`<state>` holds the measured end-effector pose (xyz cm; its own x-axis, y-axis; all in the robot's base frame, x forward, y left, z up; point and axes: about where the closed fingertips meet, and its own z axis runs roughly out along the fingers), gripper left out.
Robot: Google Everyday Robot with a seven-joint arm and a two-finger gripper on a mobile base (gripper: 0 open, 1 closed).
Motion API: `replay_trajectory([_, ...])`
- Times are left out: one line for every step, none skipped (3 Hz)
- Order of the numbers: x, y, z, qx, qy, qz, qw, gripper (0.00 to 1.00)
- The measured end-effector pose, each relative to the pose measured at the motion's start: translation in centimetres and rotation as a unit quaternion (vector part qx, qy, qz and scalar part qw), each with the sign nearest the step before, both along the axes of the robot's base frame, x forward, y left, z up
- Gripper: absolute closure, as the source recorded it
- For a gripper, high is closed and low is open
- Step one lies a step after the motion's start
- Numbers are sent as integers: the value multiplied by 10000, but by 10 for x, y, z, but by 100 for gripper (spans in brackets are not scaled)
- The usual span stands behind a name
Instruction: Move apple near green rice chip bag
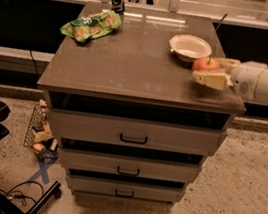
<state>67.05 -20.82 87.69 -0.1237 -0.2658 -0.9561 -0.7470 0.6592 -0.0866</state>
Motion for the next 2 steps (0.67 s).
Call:
replay_trajectory([11,40,41,-172,-273,367,9988,100])
replay_trajectory([35,82,75,-331,-395,521,9973,100])
